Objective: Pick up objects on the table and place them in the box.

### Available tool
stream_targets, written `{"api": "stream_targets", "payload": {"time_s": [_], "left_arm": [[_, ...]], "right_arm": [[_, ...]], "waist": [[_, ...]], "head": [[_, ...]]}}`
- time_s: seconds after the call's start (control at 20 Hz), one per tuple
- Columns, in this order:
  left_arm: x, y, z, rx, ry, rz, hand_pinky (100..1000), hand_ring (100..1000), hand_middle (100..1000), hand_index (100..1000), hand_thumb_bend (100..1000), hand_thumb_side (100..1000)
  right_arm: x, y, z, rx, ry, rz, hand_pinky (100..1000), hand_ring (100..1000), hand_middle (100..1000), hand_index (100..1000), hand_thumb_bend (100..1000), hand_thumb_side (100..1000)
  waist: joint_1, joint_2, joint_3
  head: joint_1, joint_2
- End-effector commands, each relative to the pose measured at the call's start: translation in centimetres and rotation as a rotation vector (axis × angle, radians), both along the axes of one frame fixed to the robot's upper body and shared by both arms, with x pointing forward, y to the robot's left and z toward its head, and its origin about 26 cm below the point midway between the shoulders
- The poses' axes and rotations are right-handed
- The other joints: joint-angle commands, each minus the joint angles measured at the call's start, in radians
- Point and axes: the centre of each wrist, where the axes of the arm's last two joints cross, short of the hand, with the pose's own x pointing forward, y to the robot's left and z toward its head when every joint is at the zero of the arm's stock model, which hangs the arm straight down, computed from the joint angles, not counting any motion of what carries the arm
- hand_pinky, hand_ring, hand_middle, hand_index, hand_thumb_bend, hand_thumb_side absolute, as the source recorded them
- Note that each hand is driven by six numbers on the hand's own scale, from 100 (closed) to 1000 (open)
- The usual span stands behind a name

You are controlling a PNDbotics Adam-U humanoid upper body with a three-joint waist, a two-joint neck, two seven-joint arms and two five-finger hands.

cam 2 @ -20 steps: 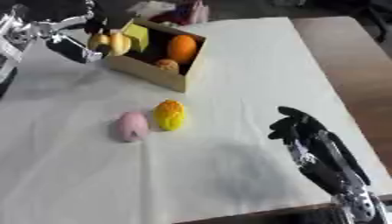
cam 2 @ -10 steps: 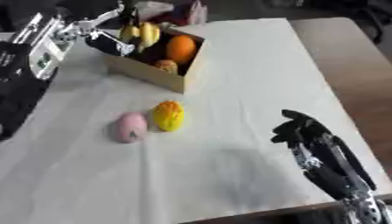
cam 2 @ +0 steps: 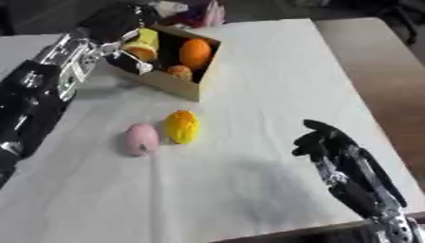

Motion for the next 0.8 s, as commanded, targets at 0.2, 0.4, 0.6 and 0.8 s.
{"api": "stream_targets", "payload": {"time_s": [0.2,0.4,0.6,0.8], "left_arm": [[-2.9,1.7,4.3,-0.120,-0.040,-0.145,755,679,609,767,185,200],[-6.3,1.8,5.4,-0.040,0.099,-0.266,761,690,625,777,187,246],[-9.4,1.8,5.0,0.190,0.292,-0.313,765,709,665,797,258,301],[-10.7,1.4,3.5,0.349,0.453,-0.311,765,715,682,809,281,320]], "right_arm": [[0.0,-0.8,0.7,-0.005,-0.029,-0.033,701,624,627,882,100,588],[0.0,-1.1,0.7,-0.013,-0.034,-0.047,701,624,627,882,100,583],[0.0,-1.3,0.8,-0.016,-0.039,-0.058,701,624,627,882,100,581],[0.0,-1.4,0.8,-0.019,-0.041,-0.059,702,624,627,882,100,581]], "waist": [[0.003,-0.013,0.021],[0.004,-0.015,0.030],[0.006,-0.014,0.032],[0.007,-0.014,0.031]], "head": [[-0.026,-0.019],[-0.036,-0.021],[-0.038,-0.022],[-0.038,-0.022]]}}
